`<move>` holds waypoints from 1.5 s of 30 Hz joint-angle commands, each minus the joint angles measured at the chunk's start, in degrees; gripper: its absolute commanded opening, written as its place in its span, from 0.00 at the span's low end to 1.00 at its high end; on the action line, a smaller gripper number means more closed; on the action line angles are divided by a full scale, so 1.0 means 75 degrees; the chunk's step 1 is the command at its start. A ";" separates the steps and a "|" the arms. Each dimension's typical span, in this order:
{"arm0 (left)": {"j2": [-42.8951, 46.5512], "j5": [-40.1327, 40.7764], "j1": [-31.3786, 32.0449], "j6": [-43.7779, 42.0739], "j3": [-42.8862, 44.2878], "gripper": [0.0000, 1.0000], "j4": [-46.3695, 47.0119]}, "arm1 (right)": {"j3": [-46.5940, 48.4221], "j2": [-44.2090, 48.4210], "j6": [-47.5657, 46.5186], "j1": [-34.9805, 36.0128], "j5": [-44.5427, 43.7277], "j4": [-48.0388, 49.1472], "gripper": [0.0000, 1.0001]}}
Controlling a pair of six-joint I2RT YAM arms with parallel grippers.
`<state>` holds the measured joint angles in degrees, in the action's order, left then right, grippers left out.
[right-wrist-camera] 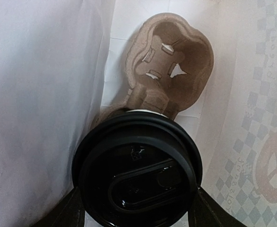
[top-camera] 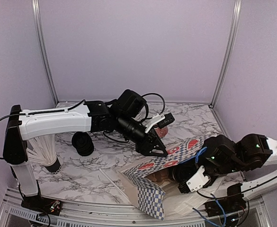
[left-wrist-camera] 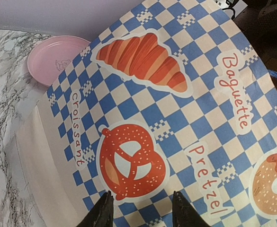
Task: Pack the takeout coffee
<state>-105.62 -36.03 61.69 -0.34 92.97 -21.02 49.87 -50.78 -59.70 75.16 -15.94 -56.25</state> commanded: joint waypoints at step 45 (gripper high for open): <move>0.2588 0.0779 -0.2111 0.0498 -0.2821 0.48 0.0876 | 0.3368 -0.5136 0.1149 -0.4645 0.4151 -0.0948 0.24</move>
<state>-87.90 -29.52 46.52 2.37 72.51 -16.43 75.16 -86.43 -52.47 41.82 12.95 -60.03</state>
